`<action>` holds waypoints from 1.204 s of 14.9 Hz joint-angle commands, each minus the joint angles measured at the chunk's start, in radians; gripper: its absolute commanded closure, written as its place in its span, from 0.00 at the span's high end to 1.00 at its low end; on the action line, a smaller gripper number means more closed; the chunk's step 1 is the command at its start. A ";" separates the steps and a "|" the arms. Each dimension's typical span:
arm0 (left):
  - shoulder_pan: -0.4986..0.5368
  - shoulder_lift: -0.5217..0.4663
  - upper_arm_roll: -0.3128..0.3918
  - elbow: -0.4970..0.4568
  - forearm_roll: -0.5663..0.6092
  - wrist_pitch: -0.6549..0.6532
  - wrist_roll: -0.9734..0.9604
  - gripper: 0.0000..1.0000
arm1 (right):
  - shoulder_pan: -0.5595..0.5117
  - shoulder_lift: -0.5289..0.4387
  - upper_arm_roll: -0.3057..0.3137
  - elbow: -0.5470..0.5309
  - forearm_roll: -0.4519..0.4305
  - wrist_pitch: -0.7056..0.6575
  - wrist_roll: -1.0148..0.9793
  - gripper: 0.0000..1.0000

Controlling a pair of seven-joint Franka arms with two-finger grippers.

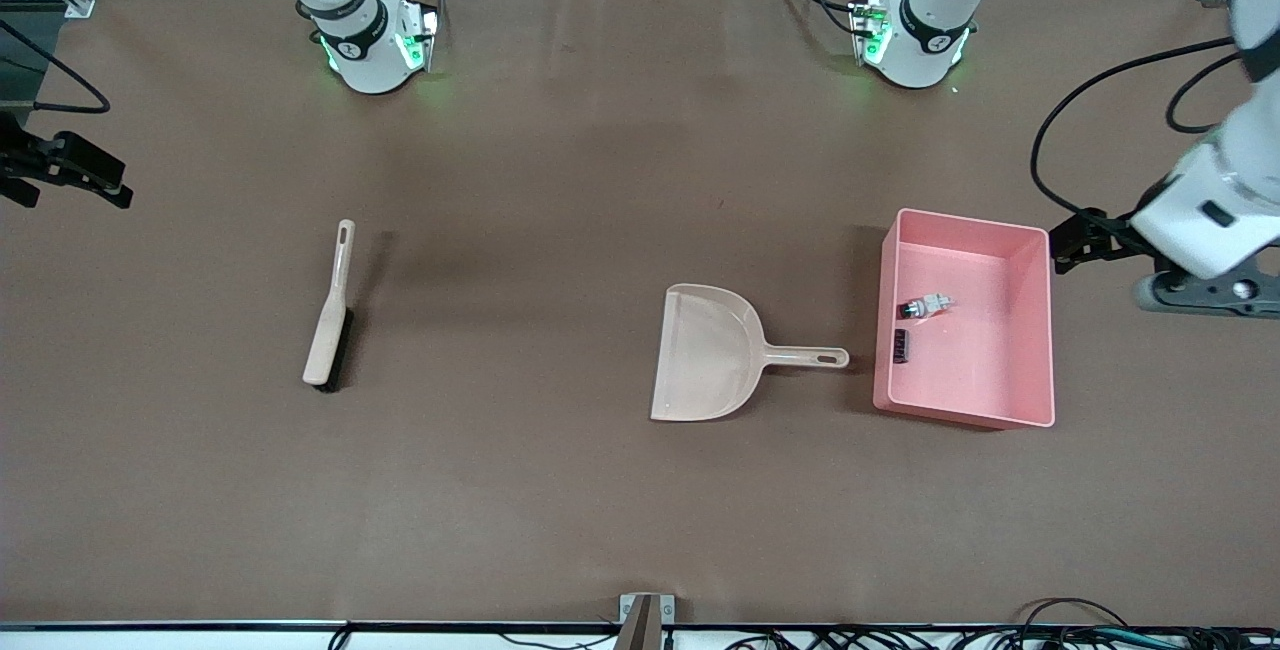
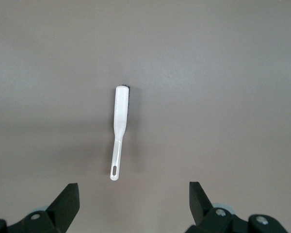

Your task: Clean e-waste and dump in bin

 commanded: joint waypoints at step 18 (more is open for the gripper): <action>-0.590 -0.320 0.748 -0.326 -0.170 0.127 0.123 1.00 | -0.017 -0.005 0.007 0.005 -0.009 -0.007 0.000 1.00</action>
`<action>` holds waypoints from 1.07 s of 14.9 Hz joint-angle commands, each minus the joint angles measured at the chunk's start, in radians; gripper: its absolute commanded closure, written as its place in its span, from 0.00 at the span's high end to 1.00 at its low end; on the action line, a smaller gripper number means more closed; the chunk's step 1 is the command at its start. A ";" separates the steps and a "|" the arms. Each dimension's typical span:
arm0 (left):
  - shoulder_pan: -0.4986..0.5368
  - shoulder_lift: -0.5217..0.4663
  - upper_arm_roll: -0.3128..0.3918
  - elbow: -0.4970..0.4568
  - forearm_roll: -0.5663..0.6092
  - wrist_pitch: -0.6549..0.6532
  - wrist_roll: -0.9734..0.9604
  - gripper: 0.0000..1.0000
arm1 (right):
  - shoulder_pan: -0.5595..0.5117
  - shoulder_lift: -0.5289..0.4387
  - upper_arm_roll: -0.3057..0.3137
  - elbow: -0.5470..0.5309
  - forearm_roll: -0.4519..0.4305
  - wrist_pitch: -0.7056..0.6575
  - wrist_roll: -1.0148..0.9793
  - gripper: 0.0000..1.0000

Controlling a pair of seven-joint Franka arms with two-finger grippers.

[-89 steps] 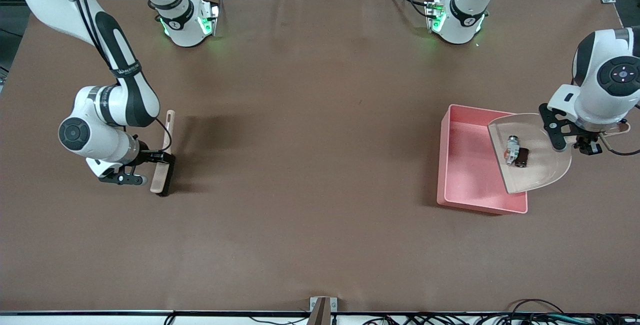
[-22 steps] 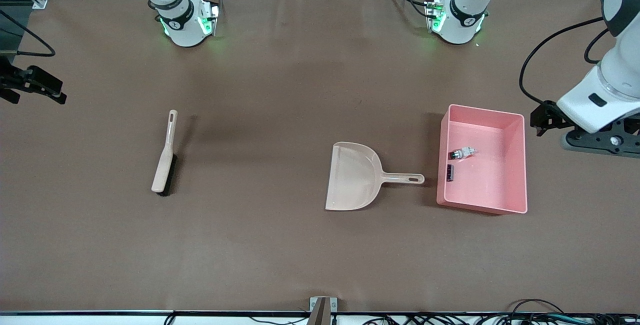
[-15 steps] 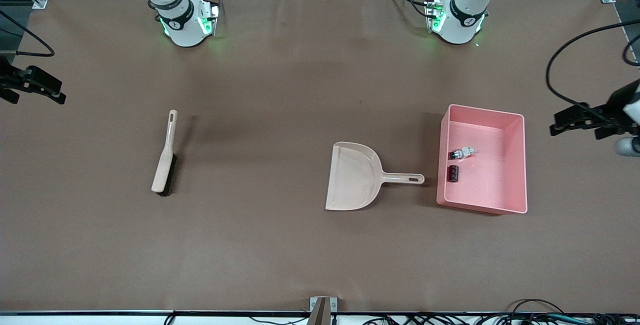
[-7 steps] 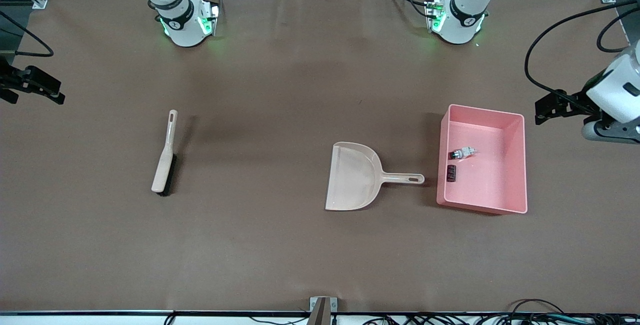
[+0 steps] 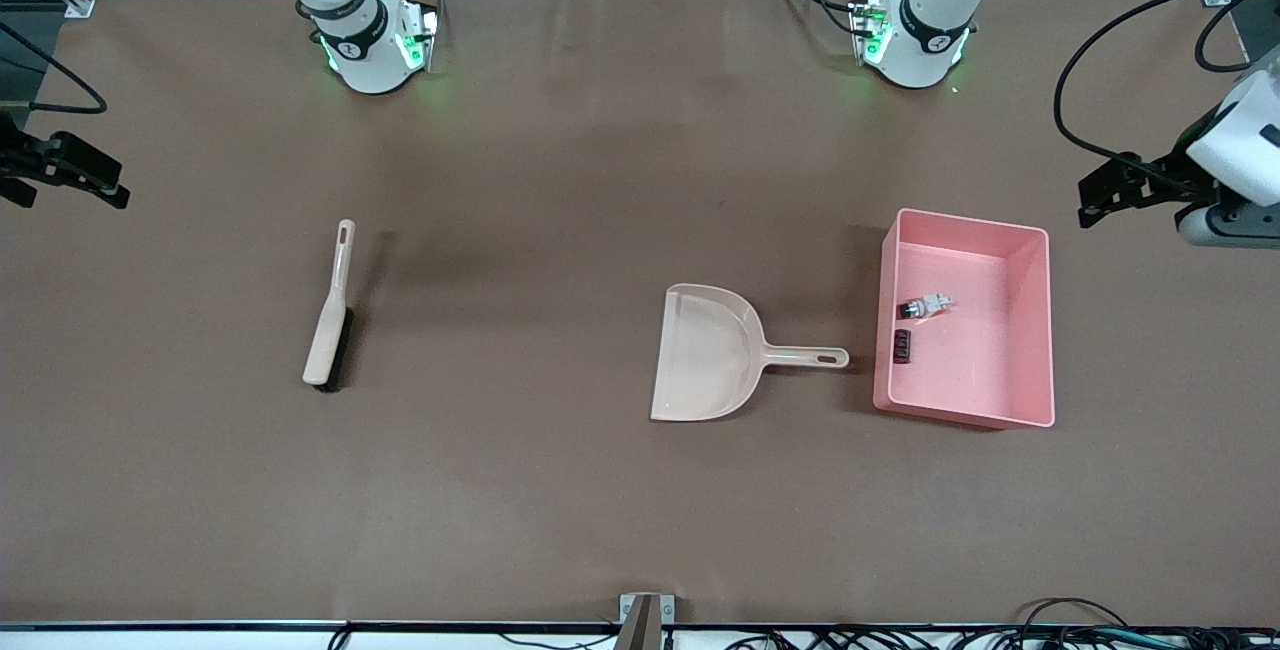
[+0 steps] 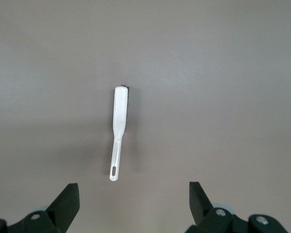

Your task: Clean e-waste and dump in bin

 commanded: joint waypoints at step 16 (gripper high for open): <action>-0.019 -0.073 0.043 -0.122 -0.034 0.069 0.024 1.00 | -0.023 -0.005 0.012 0.004 -0.007 -0.008 -0.001 1.00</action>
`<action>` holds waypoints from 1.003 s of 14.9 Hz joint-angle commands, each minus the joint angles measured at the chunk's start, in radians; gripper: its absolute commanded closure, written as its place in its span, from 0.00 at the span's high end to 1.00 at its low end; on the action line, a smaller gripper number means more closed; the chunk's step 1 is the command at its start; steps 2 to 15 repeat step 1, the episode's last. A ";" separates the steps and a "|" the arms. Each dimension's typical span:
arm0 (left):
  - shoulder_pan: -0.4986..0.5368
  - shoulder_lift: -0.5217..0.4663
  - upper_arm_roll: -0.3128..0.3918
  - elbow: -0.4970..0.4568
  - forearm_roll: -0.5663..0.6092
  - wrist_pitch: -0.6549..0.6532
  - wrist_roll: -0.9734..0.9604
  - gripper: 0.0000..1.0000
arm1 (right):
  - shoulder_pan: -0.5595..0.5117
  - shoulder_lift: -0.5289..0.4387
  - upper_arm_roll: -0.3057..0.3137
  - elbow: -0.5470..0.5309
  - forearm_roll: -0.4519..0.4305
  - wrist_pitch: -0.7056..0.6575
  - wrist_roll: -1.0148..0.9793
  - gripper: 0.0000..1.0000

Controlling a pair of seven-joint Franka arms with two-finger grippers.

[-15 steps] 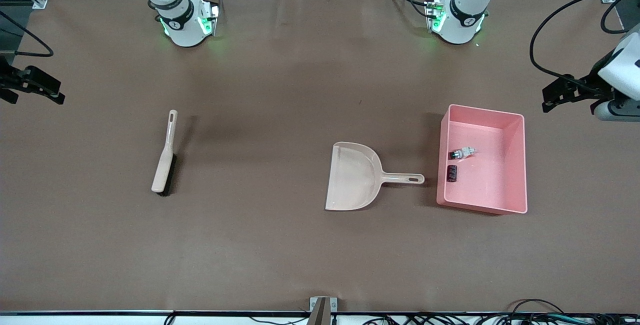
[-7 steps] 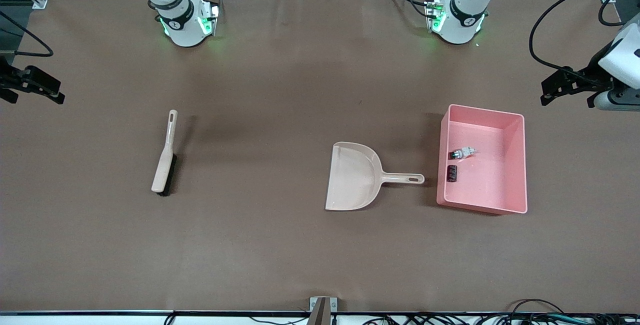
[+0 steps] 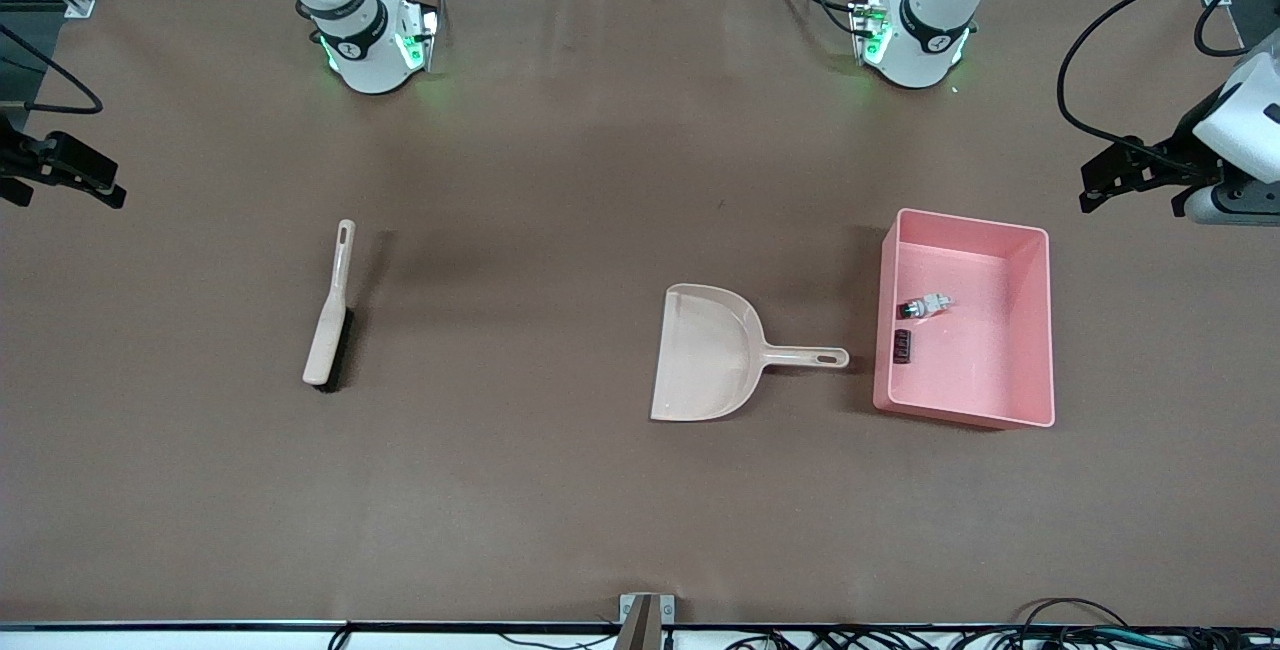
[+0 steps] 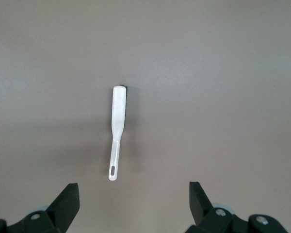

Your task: Clean e-waste and dump in bin

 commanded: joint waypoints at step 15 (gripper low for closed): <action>-0.001 0.002 0.007 0.005 -0.014 0.009 0.018 1.00 | -0.017 -0.005 0.013 0.004 -0.007 -0.006 -0.001 1.00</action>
